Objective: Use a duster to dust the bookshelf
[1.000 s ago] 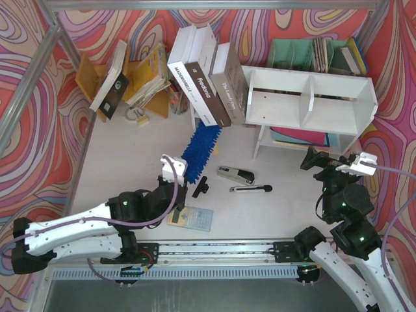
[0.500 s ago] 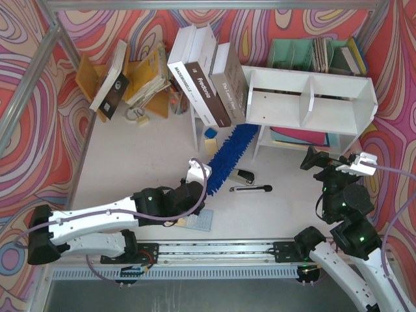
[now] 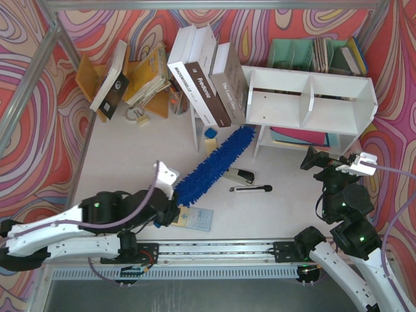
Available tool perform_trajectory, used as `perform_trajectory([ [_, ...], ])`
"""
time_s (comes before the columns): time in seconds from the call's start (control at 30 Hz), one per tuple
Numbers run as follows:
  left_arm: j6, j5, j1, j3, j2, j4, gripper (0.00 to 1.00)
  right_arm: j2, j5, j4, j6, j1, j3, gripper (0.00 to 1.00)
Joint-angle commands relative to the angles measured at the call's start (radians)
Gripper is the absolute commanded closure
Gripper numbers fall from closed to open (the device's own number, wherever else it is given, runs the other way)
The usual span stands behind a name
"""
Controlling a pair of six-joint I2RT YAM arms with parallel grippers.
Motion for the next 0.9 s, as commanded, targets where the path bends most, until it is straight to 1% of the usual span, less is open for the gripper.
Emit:
perform_trajectory([
  [0.0, -0.061, -0.012, -0.004, 0.068, -0.098, -0.205, 1.00, 0.003, 0.019, 0.010, -0.012, 0.003, -0.003, 0.01],
  [0.17, -0.001, 0.061, -0.004, 0.150, -0.099, -0.323, 1.00, 0.005, 0.025, 0.013, -0.017, 0.003, -0.006, 0.01],
  [0.33, 0.062, 0.110, -0.004, 0.205, -0.156, -0.332, 1.00, 0.009, 0.031, 0.008, -0.016, 0.003, -0.005, 0.01],
  [0.43, 0.124, 0.180, -0.005, 0.231, -0.187, -0.267, 1.00, 0.012, 0.031, 0.010, -0.018, 0.003, -0.007, 0.01],
  [0.63, 0.275, 0.207, -0.004, 0.293, -0.152, -0.172, 1.00, 0.026, 0.033, 0.003, -0.014, 0.003, -0.001, 0.01],
  [0.77, 0.366, 0.178, -0.005, 0.344, -0.127, -0.126, 1.00, 0.020, 0.033, 0.002, -0.015, 0.002, -0.005, 0.01],
  [0.87, 0.429, 0.129, -0.005, 0.369, -0.129, -0.056, 1.00, 0.021, 0.034, 0.002, -0.014, 0.003, -0.004, 0.01],
])
